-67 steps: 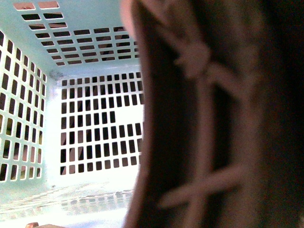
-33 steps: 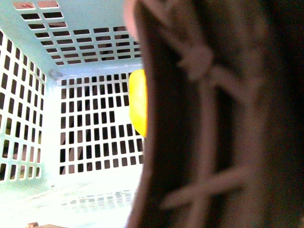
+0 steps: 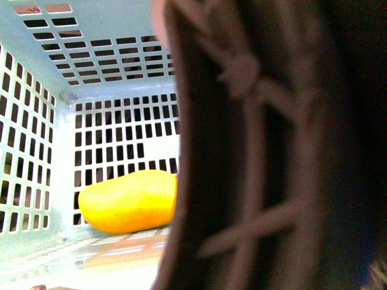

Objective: Pick lemon and mango into basket

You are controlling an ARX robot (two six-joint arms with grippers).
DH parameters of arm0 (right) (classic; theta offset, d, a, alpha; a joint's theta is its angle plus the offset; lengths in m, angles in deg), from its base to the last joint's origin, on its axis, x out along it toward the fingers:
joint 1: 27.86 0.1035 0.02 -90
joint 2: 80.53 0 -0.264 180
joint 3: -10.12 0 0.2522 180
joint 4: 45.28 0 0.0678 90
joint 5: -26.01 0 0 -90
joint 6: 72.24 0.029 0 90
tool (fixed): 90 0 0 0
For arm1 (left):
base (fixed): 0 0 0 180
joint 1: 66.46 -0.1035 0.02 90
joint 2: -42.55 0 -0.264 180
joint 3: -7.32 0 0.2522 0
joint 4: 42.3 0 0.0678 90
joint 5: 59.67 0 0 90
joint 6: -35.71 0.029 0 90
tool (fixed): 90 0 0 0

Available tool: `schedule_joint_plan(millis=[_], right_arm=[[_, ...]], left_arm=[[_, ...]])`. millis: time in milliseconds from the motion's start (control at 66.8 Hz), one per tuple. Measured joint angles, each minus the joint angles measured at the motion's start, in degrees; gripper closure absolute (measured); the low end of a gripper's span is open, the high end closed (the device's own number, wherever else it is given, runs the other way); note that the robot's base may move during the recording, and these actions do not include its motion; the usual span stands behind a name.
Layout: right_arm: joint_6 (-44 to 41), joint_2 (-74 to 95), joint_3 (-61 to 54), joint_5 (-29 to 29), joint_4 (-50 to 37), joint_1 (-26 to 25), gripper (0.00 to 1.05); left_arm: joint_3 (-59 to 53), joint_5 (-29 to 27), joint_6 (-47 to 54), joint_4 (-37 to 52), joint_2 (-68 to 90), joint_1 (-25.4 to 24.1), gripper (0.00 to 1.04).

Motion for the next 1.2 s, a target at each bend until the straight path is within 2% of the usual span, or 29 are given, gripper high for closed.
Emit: schedule_joint_plan(millis=[225, 284, 374, 719, 824, 1198], right_arm=[[0.0, -5.4, -3.3, 2.4, 2.3, -2.3, 1.03], [-0.1, -7.6, -4.3, 6.7, 3.6, -5.6, 1.03], [-0.1, -9.9, -5.2, 6.8, 5.0, -7.2, 1.03], [-0.1, -18.2, -7.6, 7.1, 10.7, -7.4, 1.03], [-0.1, -19.6, -8.8, 7.1, 9.6, -7.4, 1.03], [-0.1, -29.8, -8.8, 7.1, 19.6, -7.4, 1.03]], left_arm=[[0.0, 0.0, 0.1, 0.0, 0.0, 0.0, 0.9], [0.0, 0.0, 0.0, 0.0, 0.0, 0.0, 0.9], [0.0, 0.0, 0.1, 0.0, 0.0, 0.0, 0.9], [0.0, 0.0, 0.1, 0.0, 0.0, 0.0, 0.9], [0.0, 0.0, 0.1, 0.0, 0.0, 0.0, 0.9], [0.0, 0.0, 0.1, 0.0, 0.0, 0.0, 0.9]])
